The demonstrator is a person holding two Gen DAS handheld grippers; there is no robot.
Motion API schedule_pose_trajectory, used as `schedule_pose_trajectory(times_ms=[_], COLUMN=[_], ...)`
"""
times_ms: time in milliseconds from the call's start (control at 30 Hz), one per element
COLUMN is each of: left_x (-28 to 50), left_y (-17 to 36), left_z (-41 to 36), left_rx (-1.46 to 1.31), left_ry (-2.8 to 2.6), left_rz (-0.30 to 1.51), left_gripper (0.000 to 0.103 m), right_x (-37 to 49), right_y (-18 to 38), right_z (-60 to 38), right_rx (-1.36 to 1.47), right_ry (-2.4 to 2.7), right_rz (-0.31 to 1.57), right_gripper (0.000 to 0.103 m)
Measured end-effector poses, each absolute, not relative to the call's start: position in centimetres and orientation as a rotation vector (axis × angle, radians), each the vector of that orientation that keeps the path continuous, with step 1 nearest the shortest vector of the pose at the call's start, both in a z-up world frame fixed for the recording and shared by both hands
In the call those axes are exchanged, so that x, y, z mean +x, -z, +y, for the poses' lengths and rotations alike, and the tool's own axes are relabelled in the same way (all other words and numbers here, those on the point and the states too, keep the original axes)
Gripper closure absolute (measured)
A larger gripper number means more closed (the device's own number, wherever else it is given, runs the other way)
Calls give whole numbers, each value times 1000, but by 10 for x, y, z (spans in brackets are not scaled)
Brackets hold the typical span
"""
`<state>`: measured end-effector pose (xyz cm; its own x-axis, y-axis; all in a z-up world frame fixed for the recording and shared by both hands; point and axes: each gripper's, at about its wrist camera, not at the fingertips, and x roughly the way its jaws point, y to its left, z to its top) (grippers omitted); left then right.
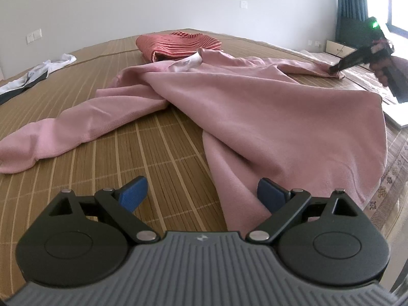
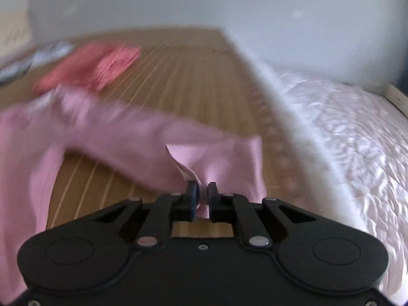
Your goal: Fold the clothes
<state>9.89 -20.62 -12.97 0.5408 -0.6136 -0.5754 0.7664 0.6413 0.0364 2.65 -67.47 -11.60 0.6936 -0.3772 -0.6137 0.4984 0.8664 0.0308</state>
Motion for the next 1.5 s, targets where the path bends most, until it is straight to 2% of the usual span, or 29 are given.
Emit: schedule_pose_trajectory(times_ms=[100,233,300,400,600,767,867,1233,1267,1300,1333,1367,1500], left_x=[100,101,101,101,102,106,109,117,117,117,117,117,119], left_y=[130,130,130,130,130,131,131,129,129,129,129,128,127], left_z=[-206,-205,-205,-204,-203,-201,-198,-191,-191,-190,-190,-190,-186], left_rx=[300,295,294,293,292,282,269,237,237,237,236,235,210], left_ry=[836,834,831,826,817,779,753,646,643,639,633,624,594], left_rz=[563,568,568,566,567,571,578,578,576,573,570,569,565], left_gripper=[7,7,7,7,7,7,6,6,6,6,6,6,6], right_x=[-4,-32,-42,-51,-66,-79,-88,-82,-82,-81,-79,-78,-86], right_y=[100,99,102,100,108,138,144,159,160,162,164,165,153], right_z=[-705,-739,-747,-732,-636,-555,-536,-526,-524,-522,-521,-520,-529], right_rx=[341,411,416,389,289,188,139,406,420,434,446,456,462], right_ry=[617,764,789,726,188,-99,-128,-344,-343,-343,-346,-351,-399], right_rz=[518,521,544,558,558,681,684,651,638,628,631,635,630], right_gripper=[93,90,75,67,51,50,48,47,47,57,68,90,96])
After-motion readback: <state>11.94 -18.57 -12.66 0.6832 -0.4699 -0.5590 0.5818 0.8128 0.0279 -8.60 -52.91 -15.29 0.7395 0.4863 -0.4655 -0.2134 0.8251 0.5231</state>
